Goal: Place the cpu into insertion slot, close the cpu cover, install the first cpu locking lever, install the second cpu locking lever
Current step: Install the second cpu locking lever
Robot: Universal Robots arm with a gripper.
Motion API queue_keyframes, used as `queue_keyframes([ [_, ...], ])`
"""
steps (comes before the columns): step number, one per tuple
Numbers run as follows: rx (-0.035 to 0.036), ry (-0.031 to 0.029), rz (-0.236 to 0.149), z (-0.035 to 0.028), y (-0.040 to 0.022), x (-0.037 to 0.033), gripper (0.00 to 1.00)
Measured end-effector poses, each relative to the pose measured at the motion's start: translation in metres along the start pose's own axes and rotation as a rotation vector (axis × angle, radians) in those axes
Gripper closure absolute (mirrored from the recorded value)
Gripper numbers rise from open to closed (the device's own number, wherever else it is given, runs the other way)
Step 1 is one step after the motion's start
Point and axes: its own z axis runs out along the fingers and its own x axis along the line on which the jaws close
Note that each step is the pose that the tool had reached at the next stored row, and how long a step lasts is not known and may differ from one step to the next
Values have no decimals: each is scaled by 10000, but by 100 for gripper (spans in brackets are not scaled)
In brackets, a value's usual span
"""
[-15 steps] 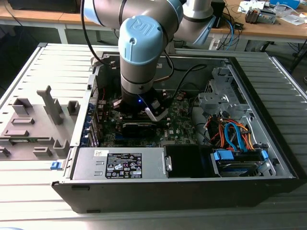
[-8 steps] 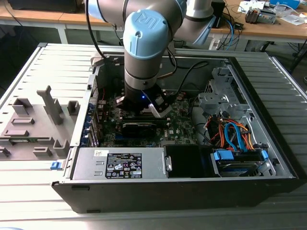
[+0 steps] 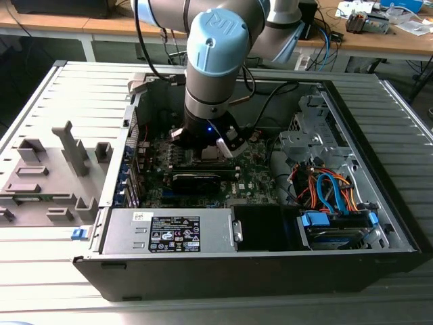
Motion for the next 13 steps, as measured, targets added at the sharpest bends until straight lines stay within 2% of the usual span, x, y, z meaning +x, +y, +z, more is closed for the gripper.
queue_keyframes([
  [5, -12, 61, -41, 38, 139, -93, 89],
  [9, -11, 81, -103, 43, 161, -127, 89],
  [11, 1, 83, -101, -17, 177, -133, 89],
  [12, 124, 112, -94, -85, 196, -136, 89],
  [13, 287, 150, -82, -99, 200, -137, 89],
])
